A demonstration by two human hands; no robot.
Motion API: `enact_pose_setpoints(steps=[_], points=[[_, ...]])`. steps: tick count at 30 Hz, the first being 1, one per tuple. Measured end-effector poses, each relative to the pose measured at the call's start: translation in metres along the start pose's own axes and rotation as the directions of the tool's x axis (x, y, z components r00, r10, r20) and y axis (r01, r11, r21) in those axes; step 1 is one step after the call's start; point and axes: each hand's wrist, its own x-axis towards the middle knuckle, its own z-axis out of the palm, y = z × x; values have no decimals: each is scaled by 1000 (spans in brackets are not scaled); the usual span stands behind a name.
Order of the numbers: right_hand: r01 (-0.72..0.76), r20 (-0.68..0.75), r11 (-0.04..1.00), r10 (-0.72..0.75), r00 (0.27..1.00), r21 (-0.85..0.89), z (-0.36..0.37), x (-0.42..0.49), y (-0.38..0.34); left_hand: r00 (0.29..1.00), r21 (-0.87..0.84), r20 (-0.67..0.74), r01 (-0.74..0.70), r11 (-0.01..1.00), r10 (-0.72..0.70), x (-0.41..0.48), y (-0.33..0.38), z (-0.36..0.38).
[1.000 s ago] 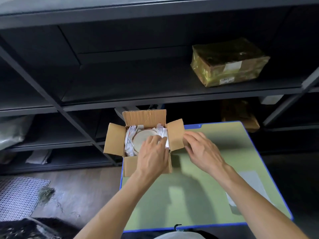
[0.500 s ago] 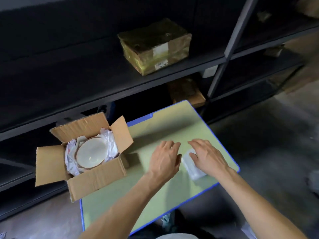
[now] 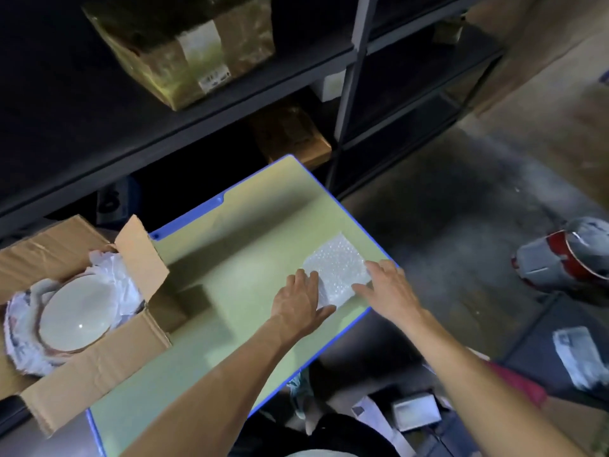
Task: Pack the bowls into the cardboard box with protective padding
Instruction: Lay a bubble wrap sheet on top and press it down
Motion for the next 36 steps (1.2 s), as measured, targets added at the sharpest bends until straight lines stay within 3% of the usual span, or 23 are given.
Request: enact_pose_setpoints(steps=[7, 17, 21, 24, 28, 36], points=[[-28, -23, 971, 34, 999, 238, 15, -1, -14, 1000, 14, -22, -20, 1000, 20, -9, -1, 17], [194, -133, 873, -149, 980, 447, -16, -5, -69, 988, -172, -107, 93, 981, -112, -30, -18, -30], [281, -162, 803, -229, 960, 526, -40, -11, -102, 971, -81, -237, -11, 997, -8, -42, -23, -58], [357, -195, 722, -301, 934, 592, -60, -17, -126, 925, -124, -375, 12, 992, -58, -51, -32, -80], [478, -226, 688, -429, 875, 545, -80, -23, -149, 867, -221, -476, 41, 974, -145, -67, -44, -110], [657, -249, 705, -608, 754, 267, -99, -19, -201, 757, -428, -572, 53, 902, -316, -106, -77, -147]])
